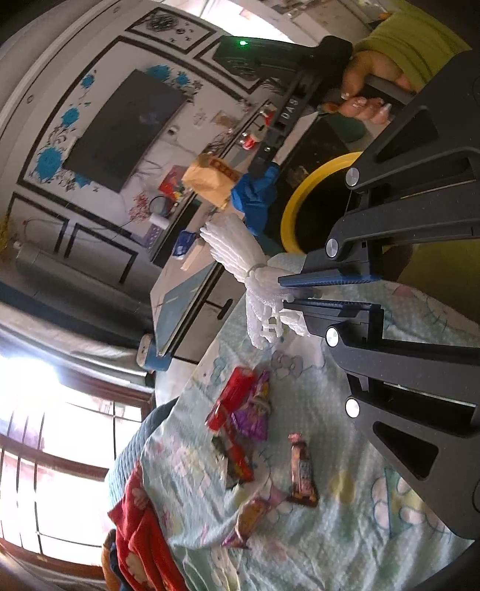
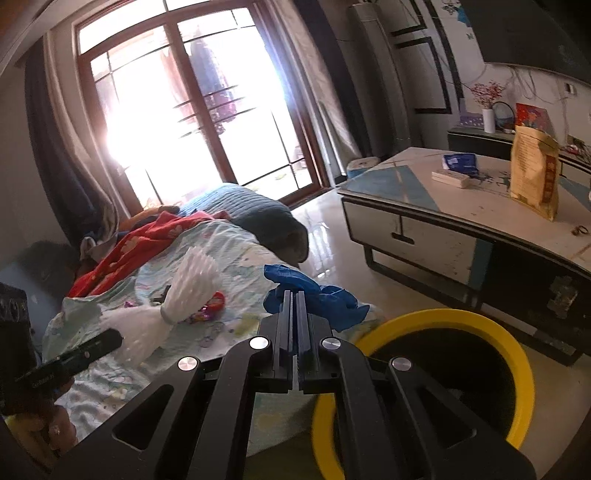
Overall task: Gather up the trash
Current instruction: 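Carry the foam net with the left tool over the bin while the right tool carries the glove, then open the left tool to drop the foam net into the bin while the right tool drops the glove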
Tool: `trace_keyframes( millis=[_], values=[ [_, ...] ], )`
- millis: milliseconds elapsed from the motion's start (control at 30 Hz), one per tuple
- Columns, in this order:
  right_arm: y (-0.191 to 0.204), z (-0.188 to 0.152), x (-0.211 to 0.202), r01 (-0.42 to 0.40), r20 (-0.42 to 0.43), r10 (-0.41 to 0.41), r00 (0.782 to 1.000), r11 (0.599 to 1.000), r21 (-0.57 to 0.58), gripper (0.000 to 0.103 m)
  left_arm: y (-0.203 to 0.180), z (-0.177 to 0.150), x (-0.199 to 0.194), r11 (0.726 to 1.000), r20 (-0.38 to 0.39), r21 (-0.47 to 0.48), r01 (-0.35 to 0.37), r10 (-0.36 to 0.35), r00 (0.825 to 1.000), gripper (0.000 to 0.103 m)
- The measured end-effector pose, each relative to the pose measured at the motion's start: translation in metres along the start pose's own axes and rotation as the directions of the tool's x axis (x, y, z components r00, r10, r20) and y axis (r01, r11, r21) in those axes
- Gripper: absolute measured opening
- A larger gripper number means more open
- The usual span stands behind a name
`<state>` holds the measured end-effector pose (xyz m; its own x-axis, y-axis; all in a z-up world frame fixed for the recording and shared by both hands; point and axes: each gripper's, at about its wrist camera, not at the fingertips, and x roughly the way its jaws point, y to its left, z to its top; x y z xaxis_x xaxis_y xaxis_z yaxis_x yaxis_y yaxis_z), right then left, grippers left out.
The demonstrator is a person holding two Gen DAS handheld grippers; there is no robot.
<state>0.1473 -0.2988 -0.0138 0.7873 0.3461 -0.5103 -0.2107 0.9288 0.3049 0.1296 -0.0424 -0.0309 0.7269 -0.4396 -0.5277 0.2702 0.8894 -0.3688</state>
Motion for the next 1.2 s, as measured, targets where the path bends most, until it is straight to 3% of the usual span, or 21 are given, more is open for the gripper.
trace_keyframes(
  millis=[600, 1000, 1200],
  values=[
    [-0.074, -0.013, -0.030, 0.135, -0.002, -0.135, 0.991, 0.986, 0.102, 0.002, -0.064, -0.032, 0.052, 0.987, -0.149, 0.147, 0.073, -0.051, 0.987, 0.003],
    [-0.114, -0.021, -0.034, 0.162, -0.060, -0.154, 0.986, 0.974, 0.161, 0.002, -0.107, -0.061, 0.090, 0.960, -0.260, 0.250, 0.125, -0.058, 0.964, 0.003],
    [-0.130, -0.028, -0.024, 0.157, -0.104, -0.139, 0.985, 0.969, 0.193, 0.002, -0.120, -0.078, 0.109, 0.949, -0.332, 0.275, 0.155, -0.058, 0.942, 0.003]
  ],
)
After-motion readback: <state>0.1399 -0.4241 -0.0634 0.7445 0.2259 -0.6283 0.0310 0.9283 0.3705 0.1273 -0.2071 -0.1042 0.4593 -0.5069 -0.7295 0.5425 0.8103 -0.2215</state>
